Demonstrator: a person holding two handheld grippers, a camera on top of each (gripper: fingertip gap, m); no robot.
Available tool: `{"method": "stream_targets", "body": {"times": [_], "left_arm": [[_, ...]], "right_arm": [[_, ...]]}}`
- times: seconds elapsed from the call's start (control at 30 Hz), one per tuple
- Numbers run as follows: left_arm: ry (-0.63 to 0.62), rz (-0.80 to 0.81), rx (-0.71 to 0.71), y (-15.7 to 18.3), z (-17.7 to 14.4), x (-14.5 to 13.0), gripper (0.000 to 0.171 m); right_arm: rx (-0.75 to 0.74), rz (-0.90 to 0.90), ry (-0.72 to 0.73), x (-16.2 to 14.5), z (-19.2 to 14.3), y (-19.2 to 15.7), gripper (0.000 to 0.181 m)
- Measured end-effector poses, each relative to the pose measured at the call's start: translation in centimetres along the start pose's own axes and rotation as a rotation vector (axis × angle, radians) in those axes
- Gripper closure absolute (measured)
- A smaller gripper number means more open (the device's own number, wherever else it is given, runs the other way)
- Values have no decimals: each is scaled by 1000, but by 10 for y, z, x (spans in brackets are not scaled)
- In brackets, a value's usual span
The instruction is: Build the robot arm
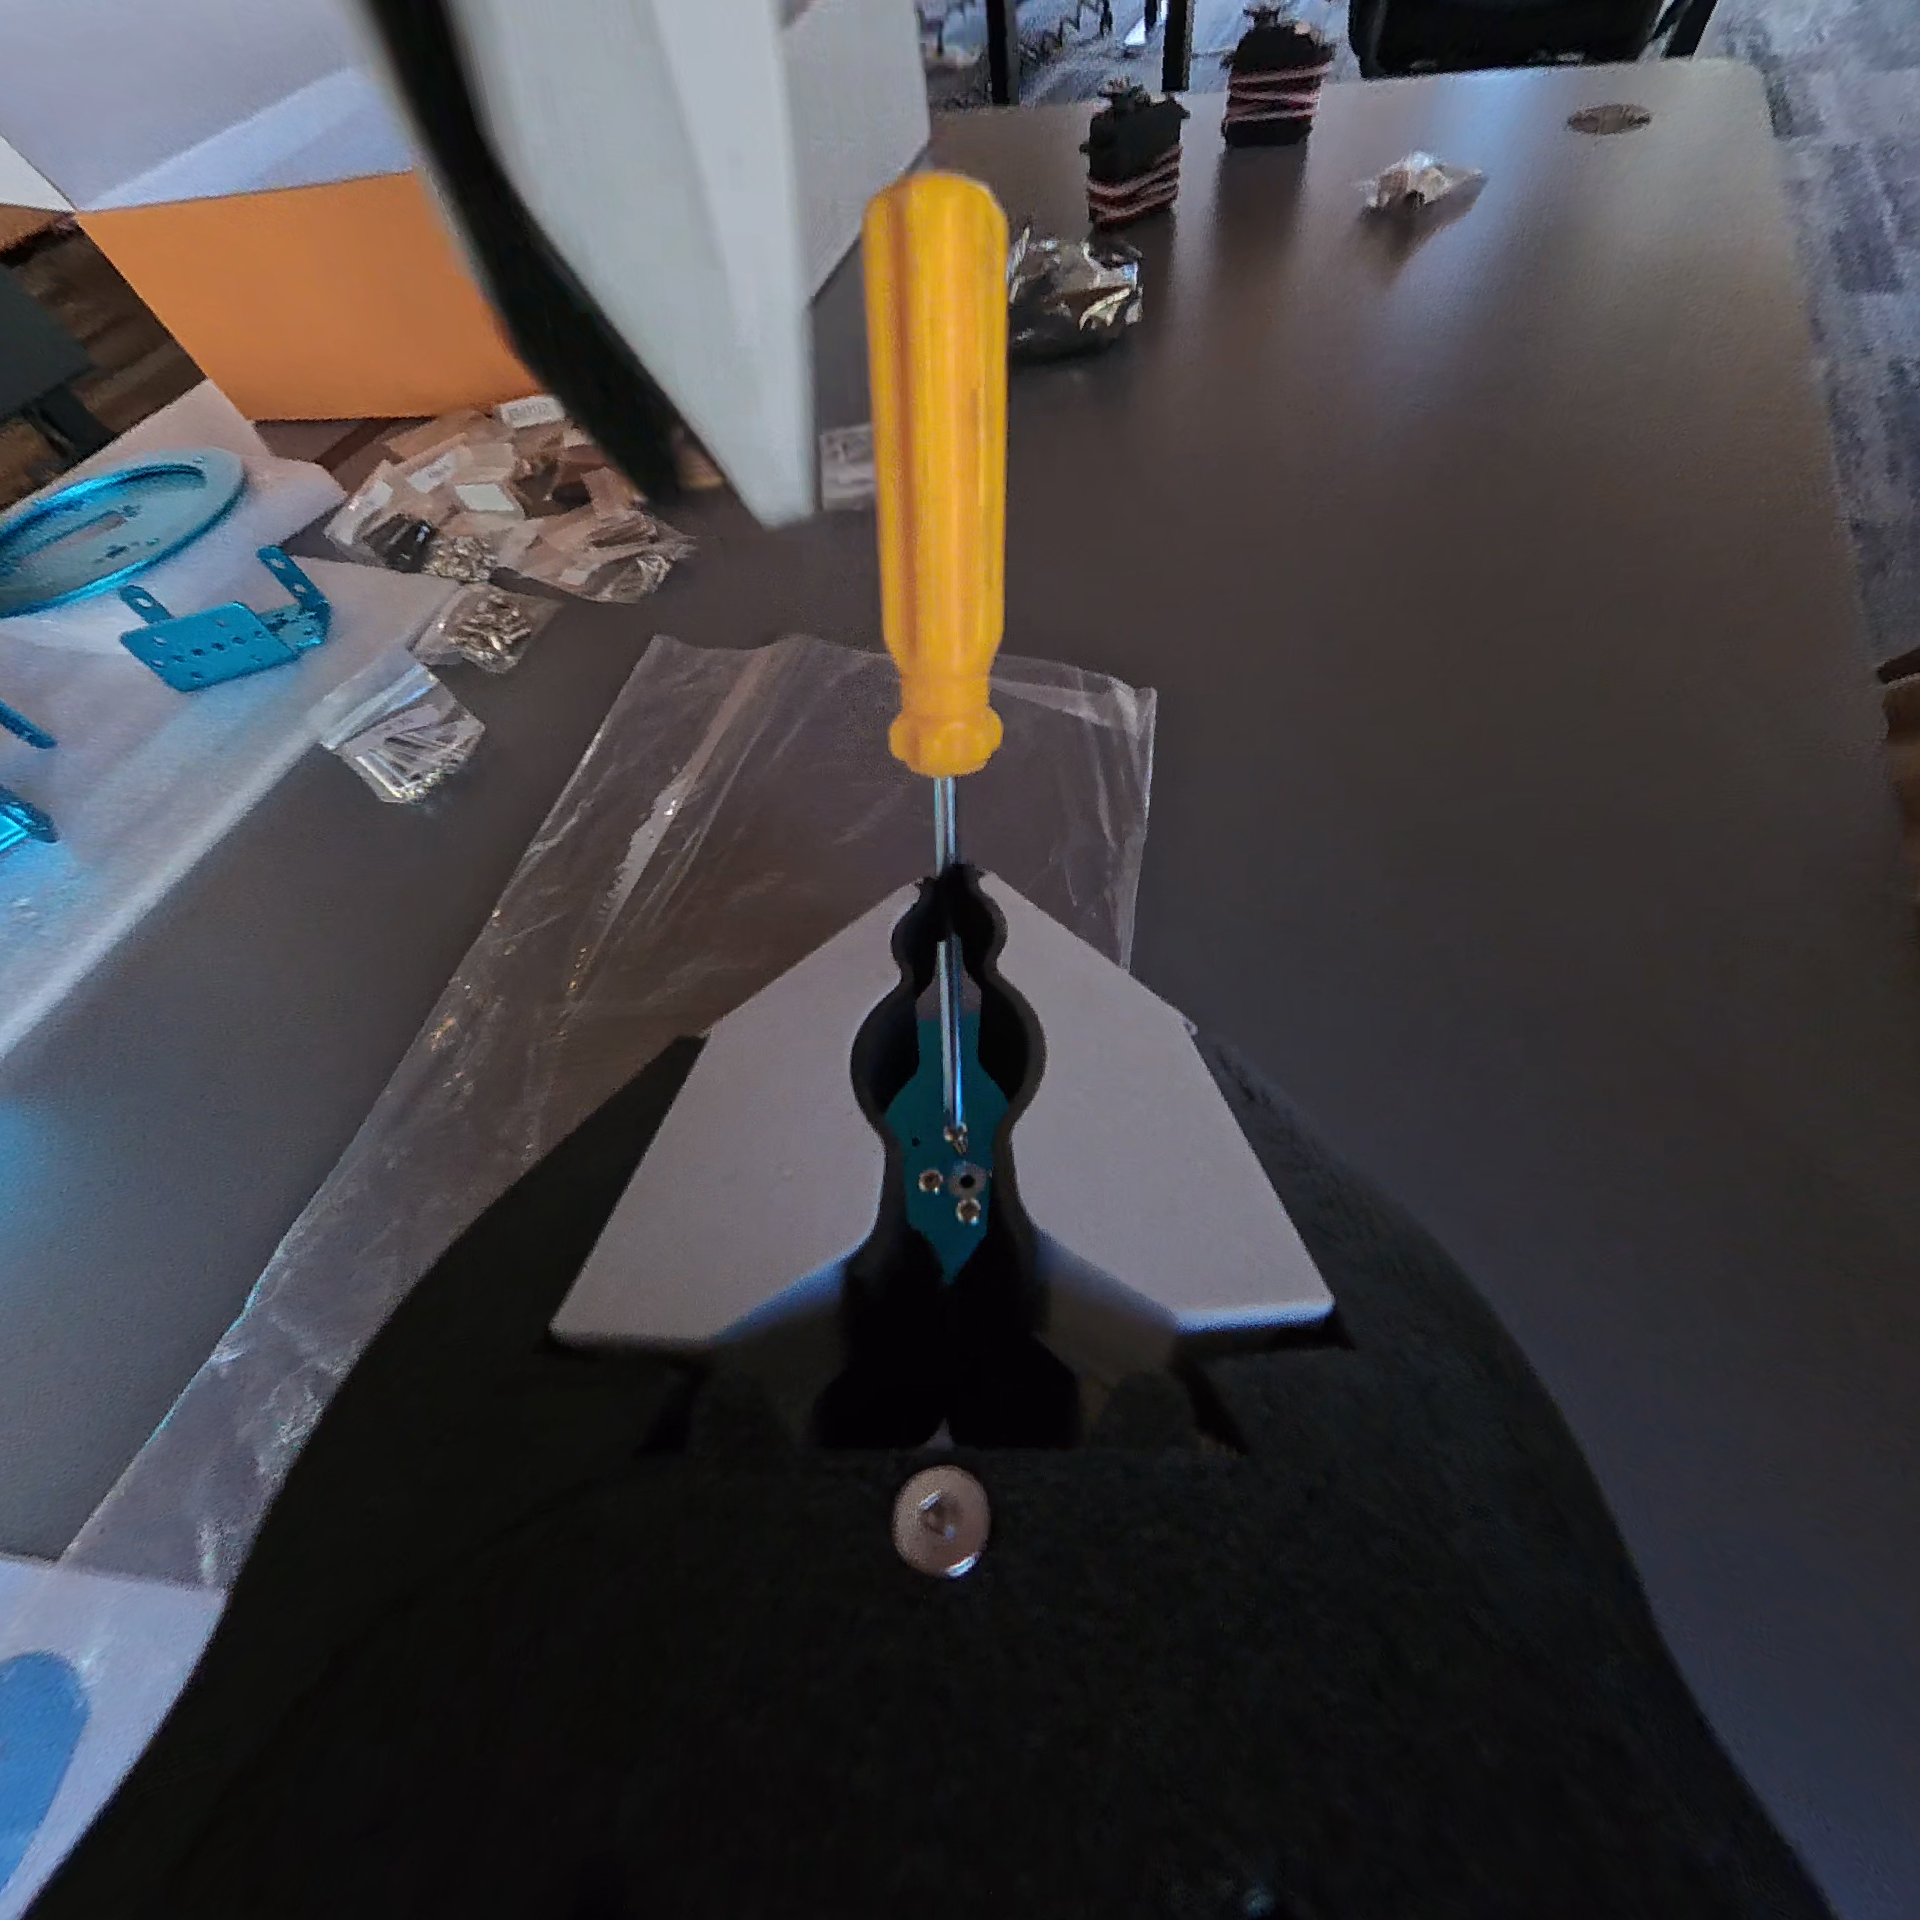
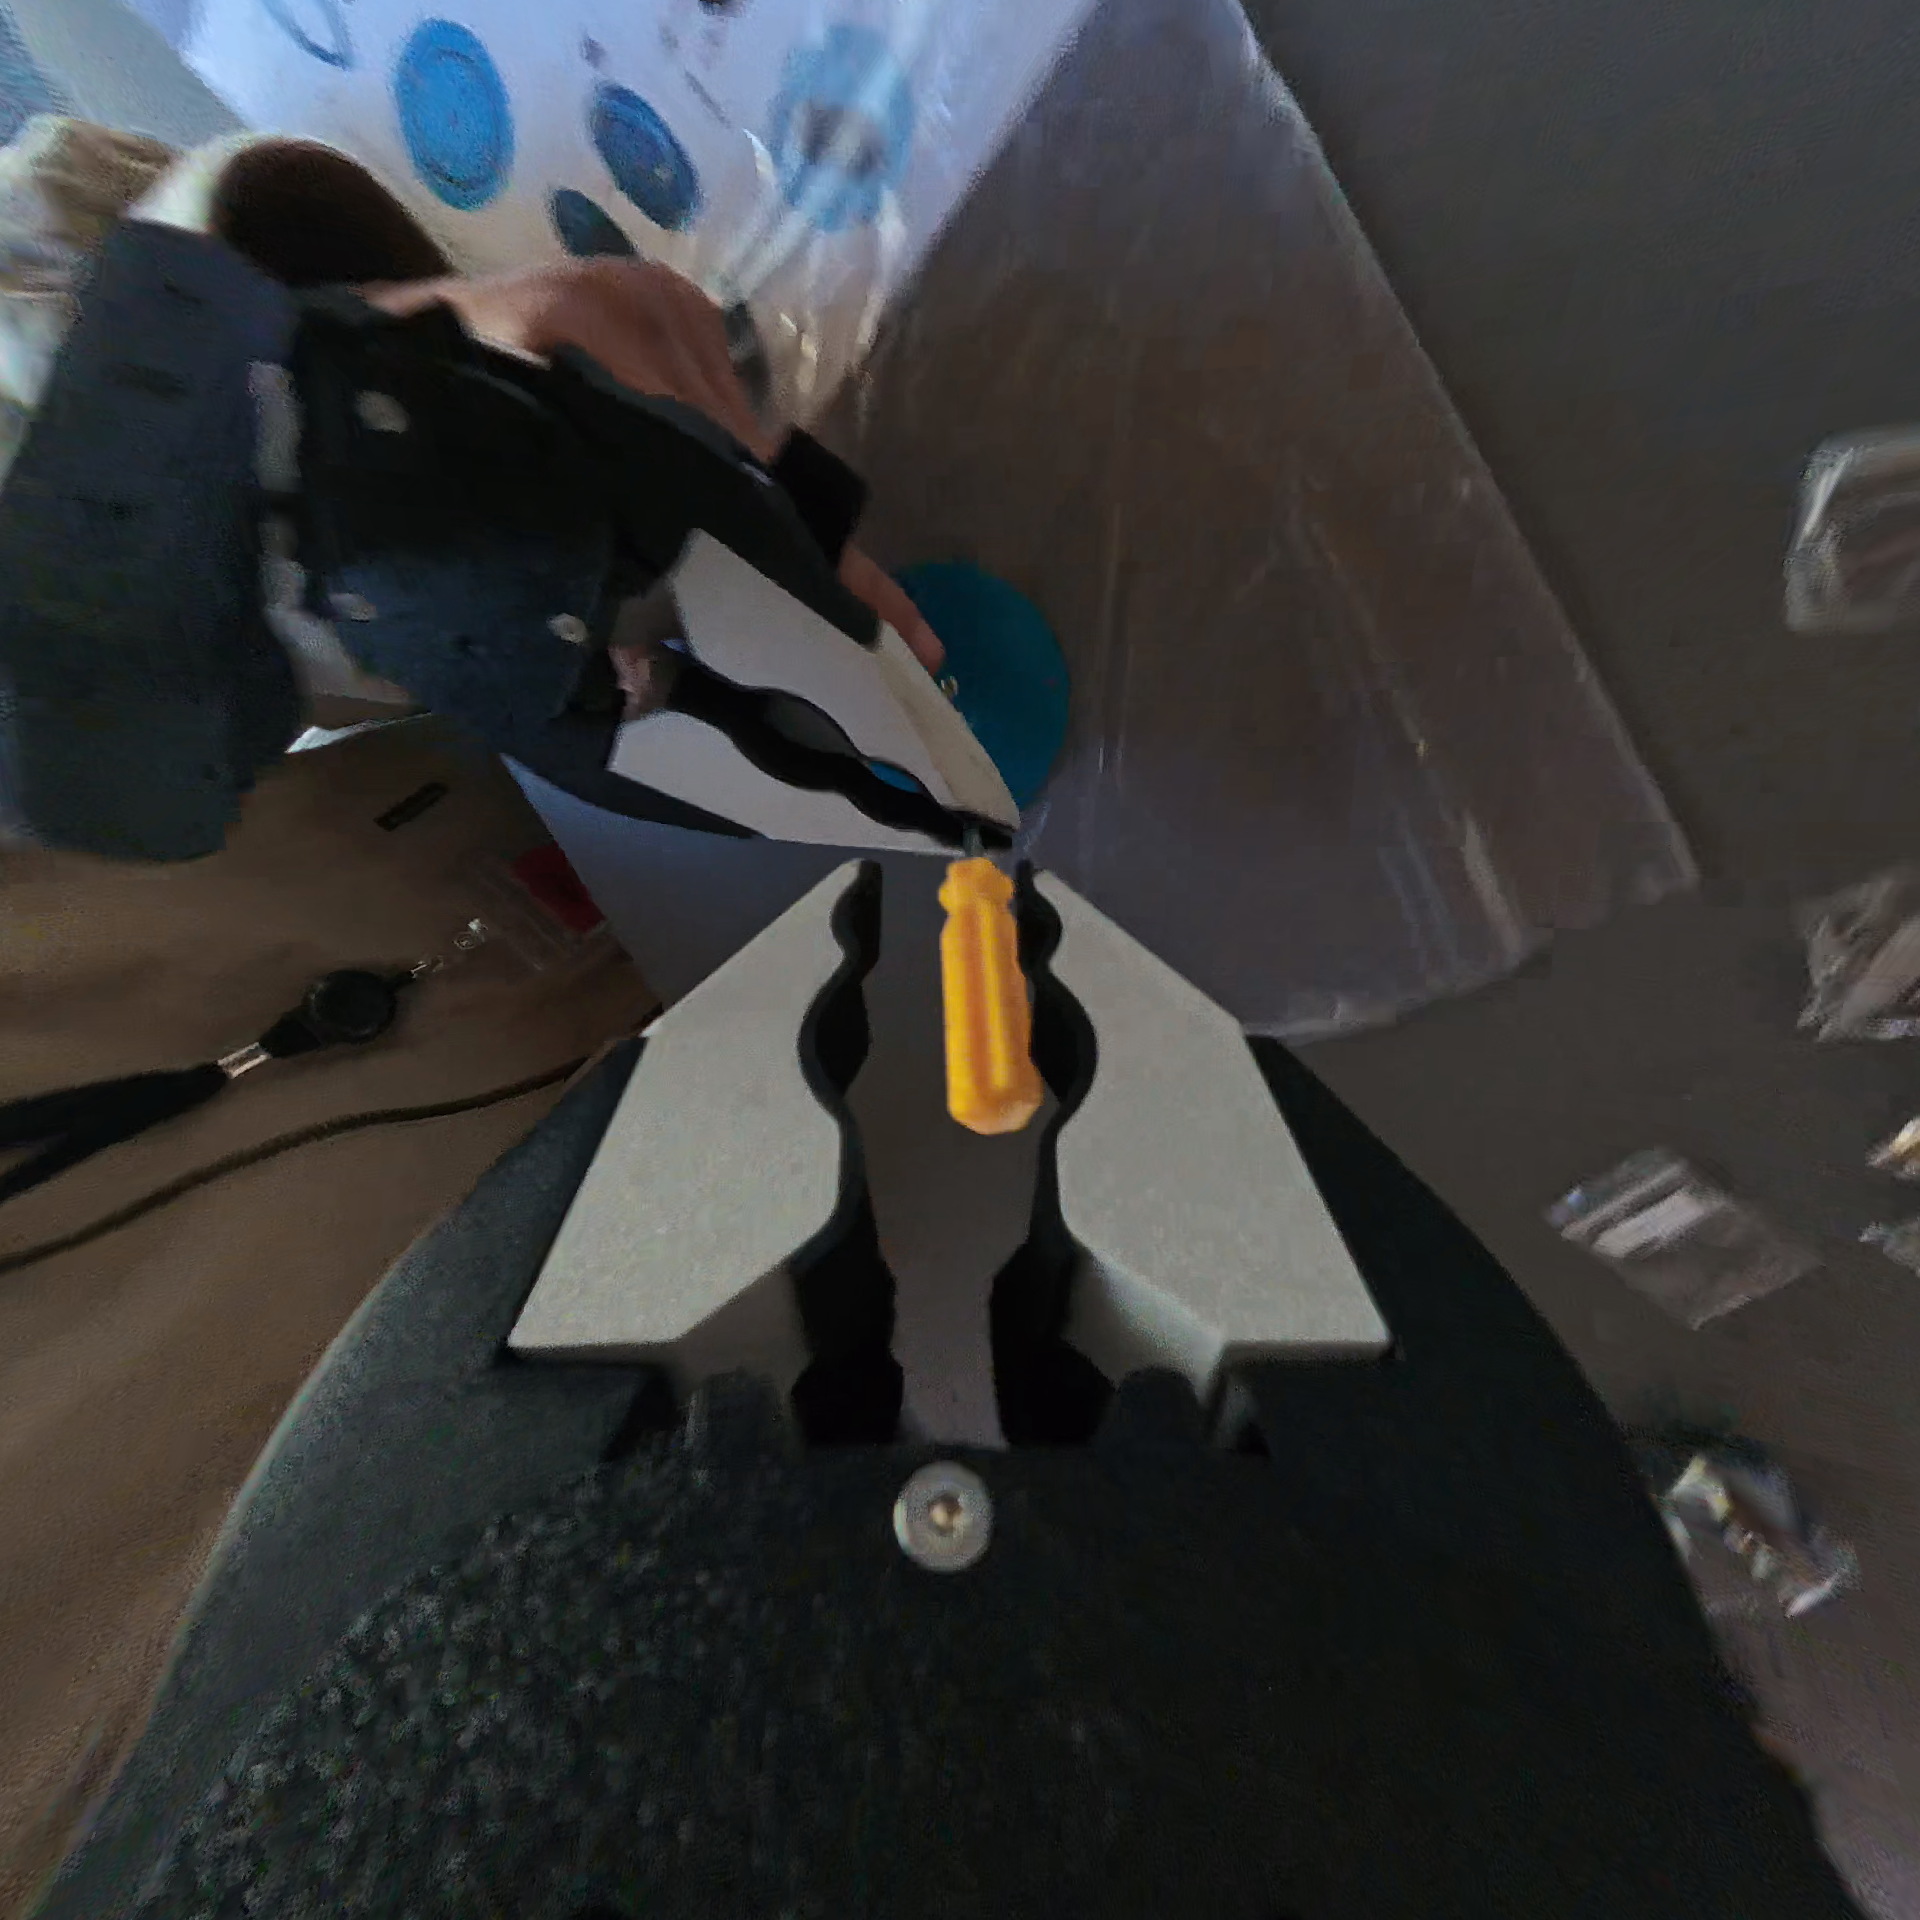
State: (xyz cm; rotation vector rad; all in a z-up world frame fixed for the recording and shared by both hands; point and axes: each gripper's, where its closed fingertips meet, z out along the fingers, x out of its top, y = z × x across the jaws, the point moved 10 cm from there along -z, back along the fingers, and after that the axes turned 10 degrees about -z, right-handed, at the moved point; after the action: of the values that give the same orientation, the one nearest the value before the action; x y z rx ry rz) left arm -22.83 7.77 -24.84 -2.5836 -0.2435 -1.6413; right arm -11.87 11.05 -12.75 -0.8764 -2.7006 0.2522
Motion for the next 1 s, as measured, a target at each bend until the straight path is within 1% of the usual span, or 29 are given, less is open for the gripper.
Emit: {"method": "stream_targets", "body": {"times": [0.03,0.1,0.17,0.2,0.23,0.27,0.33,0.37,0.43,0.5,0.63,0.73,0.8,0.9,1.0], "left_arm": [[-8,1,-9,0,1,0,168],[-13,-5,-44,0,0,0,168],[-14,-25,-67,-2,0,0,168],[-14,-33,-75,-3,0,0,168],[-13,-38,-78,-3,0,0,168],[-12,-42,-80,-5,-1,0,168],[-14,-53,-83,-7,-2,0,168],[-16,-61,-84,-8,-2,0,168],[-26,-69,-91,-9,-1,0,168],[-39,-65,-107,-9,0,0,168],[-72,-55,-120,-7,3,-1,168],[-85,-43,-127,-6,4,-2,168],[-100,-52,-126,-7,5,-2,168],[-112,-63,-138,-7,7,-2,168],[-107,-64,-142,-7,7,-2,169]], "right_arm": [[18,-63,59,3,-9,1,152],[23,-169,207,4,-30,9,151],[56,-339,402,2,-53,20,144],[44,-449,487,-3,-61,29,141],[42,-573,574,-10,-66,37,139],[50,-668,657,-18,-66,44,133],[75,-849,785,-37,-54,57,113],[96,-939,781,-47,-43,61,99],[95,-1118,686,-65,-20,64,104],[105,-1274,644,-74,-3,58,103],[29,-1607,560,-66,2,40,112],[-12,-1824,482,-60,9,38,120],[-3,-1925,418,-59,19,42,123],[0,-2028,394,-65,35,48,125],[-31,-2077,454,-73,46,52,128]]}}
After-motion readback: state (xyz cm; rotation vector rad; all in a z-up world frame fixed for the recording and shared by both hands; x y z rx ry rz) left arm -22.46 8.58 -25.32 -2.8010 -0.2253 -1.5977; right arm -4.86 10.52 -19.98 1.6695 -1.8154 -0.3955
